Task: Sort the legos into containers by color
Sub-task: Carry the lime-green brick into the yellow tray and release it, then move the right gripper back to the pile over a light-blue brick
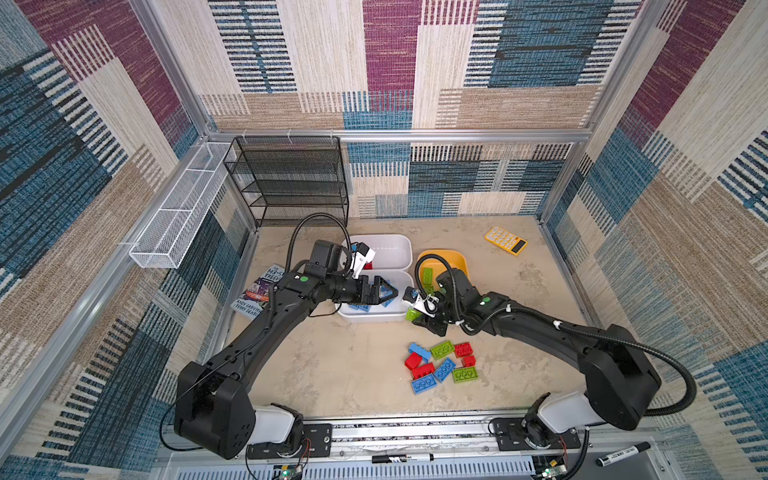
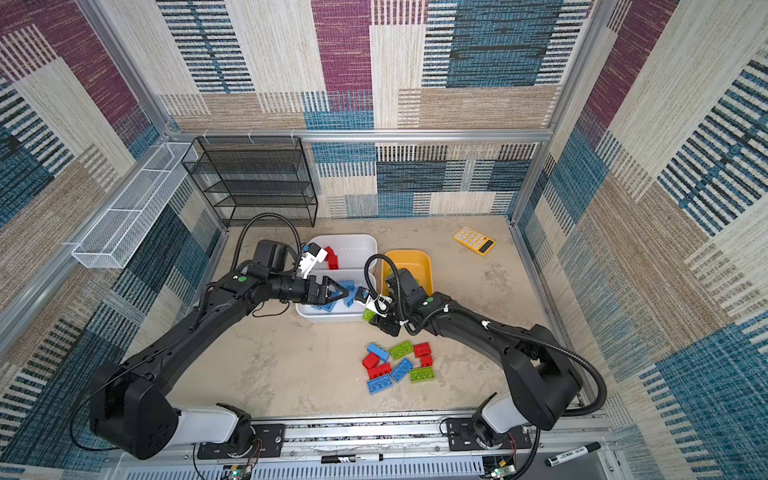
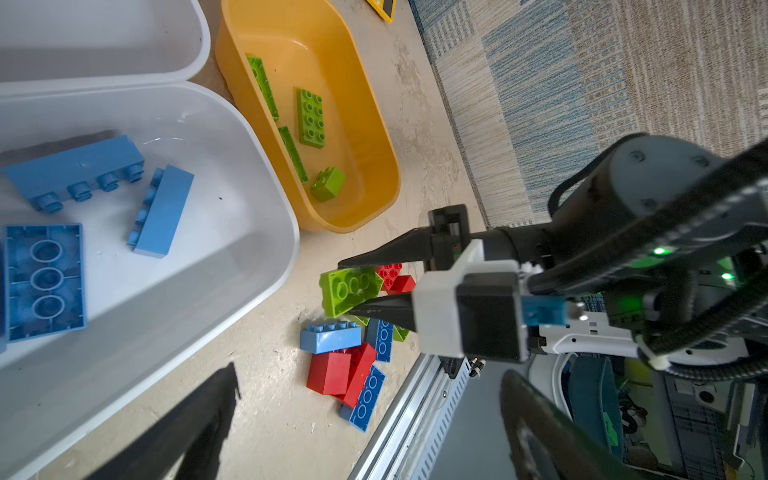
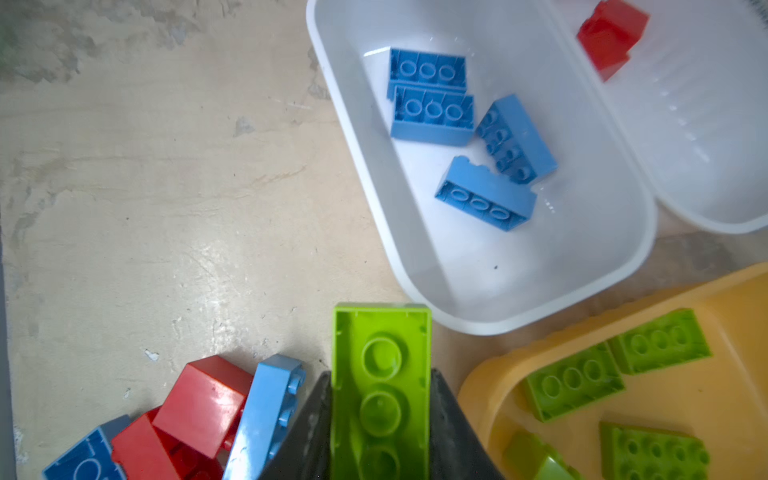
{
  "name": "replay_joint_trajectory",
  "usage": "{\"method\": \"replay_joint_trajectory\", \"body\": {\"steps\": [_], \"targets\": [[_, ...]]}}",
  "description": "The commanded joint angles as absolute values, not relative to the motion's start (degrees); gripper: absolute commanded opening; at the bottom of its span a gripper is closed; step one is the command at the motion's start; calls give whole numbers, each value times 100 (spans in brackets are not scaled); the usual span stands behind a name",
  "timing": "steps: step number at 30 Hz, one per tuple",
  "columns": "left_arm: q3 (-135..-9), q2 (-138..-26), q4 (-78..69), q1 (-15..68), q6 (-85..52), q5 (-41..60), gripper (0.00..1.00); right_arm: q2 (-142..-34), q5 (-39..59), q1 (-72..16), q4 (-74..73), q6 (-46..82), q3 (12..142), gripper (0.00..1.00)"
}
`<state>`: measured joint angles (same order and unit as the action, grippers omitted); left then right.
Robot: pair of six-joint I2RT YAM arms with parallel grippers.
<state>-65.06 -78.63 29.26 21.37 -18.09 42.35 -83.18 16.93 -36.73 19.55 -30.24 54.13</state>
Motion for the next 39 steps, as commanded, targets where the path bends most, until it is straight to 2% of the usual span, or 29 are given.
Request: {"method": "replay_joint_trajectory", "body": {"steps": [1, 5, 10, 21, 23, 26, 29, 34, 39], "targets": [[-6548, -7841, 2754, 2118, -1869, 4371, 99, -8175, 1662, -3258, 2188, -2930, 5619, 32], [-6531, -7843, 2684, 2087, -1919, 4386, 99, -8370, 1647, -2603, 2074, -3057, 5927, 32], [-6496, -7818, 2615, 2074, -1960, 4382, 99, -9183, 1547, -2097, 1775, -3087, 6469, 32], [-6315, -7671, 2474, 2023, -2065, 4282, 99, -11205, 1121, -1843, 1445, -2996, 7886, 37], [-6319, -7653, 2486, 2013, -2057, 4272, 99, -11408, 1112, -1840, 1505, -3003, 8058, 41], [-6328, -7638, 2548, 1976, -2027, 4259, 99, -11311, 1245, -1843, 1572, -3045, 8034, 60], [-6320, -7630, 2601, 1936, -1995, 4276, 99, -10967, 1651, -1845, 1763, -2999, 7871, 71], [-6337, -7646, 2789, 1836, -1880, 4309, 99, -10040, 2396, -1959, 2067, -2550, 7196, 73], [-6346, -7630, 2943, 1673, -1769, 4353, 99, -8982, 2564, -2653, 2470, -2317, 6202, 75]]}}
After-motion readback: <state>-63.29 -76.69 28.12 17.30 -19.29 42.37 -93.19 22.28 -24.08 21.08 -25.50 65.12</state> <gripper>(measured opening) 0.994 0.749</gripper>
